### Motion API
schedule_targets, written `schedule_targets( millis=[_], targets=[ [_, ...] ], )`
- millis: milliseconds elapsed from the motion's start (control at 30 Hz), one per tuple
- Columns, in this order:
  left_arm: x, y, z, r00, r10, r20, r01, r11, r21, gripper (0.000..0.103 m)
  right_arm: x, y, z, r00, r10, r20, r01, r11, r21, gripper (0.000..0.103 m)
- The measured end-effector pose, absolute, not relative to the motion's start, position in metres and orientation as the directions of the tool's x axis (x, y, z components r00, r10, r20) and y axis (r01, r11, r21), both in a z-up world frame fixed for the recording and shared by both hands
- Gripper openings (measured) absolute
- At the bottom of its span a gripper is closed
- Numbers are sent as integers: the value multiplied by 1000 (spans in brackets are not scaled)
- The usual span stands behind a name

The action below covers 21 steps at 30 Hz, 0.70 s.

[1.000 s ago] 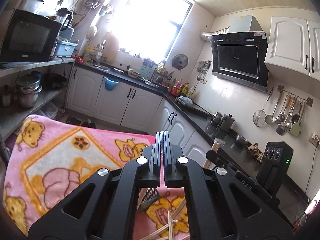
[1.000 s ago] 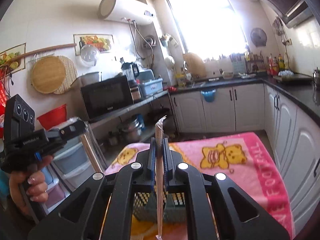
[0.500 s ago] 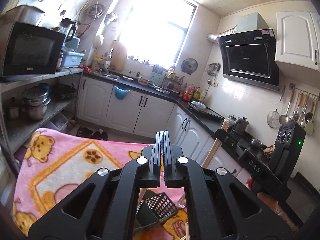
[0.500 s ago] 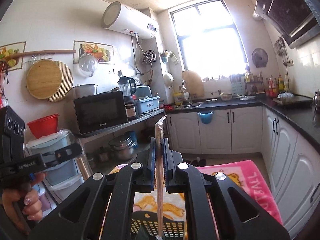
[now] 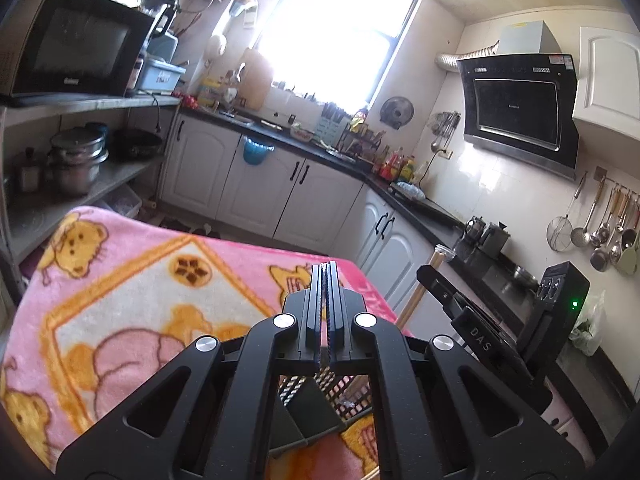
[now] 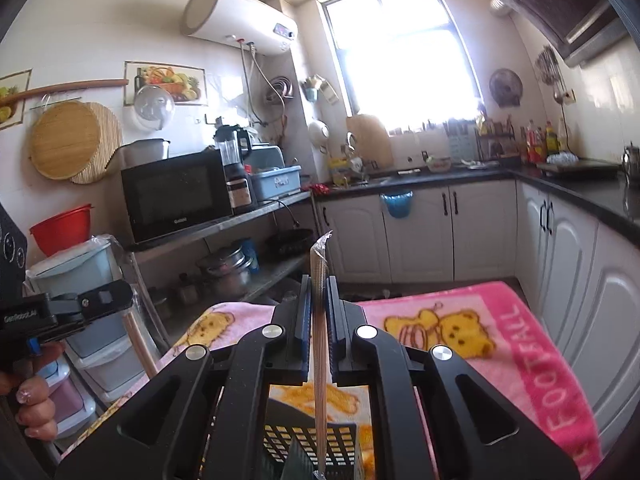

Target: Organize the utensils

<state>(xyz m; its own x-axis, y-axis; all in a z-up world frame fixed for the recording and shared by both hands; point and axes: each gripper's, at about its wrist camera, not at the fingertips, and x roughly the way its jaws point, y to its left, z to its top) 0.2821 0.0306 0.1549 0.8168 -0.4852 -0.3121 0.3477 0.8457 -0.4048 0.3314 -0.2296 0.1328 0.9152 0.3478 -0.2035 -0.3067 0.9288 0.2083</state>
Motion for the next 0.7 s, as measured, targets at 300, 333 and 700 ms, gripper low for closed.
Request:
schedule_targets(
  millis=[300,333,700],
  targets=[
    [285,23,130,807,-486,-335,344,848,-402,0,327,-231,114,909,349,-226,-295,925,242,21],
    [285,23,128,805,-487,-338,343,848,-405,0,326,-232,111,908,346,-239,-288,926,246,25],
    [277,33,108,816,-422,-394,268,881,-389,11,309,-249,91,881,331,-337,-248,931,268,38]
  ],
)
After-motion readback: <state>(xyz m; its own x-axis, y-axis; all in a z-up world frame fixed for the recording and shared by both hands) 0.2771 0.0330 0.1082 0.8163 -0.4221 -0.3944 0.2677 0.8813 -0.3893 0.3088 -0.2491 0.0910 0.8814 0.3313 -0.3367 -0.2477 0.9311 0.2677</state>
